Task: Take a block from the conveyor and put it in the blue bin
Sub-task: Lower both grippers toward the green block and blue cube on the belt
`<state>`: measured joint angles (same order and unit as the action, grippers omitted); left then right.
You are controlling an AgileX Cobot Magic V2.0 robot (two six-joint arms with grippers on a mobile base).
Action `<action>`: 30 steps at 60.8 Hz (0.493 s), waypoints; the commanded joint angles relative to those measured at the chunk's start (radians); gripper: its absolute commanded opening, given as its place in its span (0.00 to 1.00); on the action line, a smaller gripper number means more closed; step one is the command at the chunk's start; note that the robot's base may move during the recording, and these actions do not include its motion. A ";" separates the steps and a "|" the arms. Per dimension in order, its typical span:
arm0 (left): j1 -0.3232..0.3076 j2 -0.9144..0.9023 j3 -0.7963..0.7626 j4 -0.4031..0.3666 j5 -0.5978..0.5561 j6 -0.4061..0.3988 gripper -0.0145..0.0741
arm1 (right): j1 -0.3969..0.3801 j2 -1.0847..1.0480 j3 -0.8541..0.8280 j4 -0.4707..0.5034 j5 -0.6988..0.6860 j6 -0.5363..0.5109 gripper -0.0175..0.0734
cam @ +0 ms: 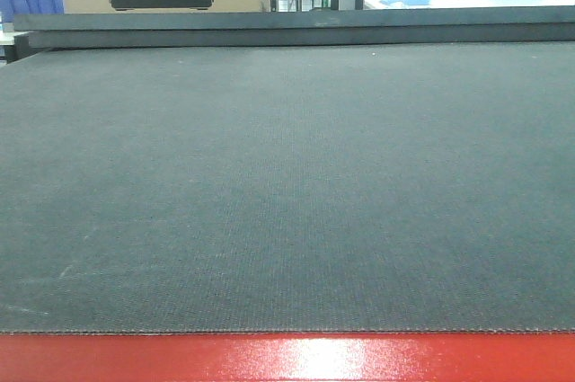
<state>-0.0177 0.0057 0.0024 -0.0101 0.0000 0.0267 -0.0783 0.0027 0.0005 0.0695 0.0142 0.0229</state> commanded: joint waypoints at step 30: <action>0.005 0.029 -0.385 0.002 0.270 -0.006 0.04 | -0.006 -0.003 -0.305 -0.008 0.098 -0.005 0.01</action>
<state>-0.0177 0.0056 -0.2696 -0.0101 0.1669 0.0267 -0.0783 0.0000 -0.2091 0.0695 0.0498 0.0229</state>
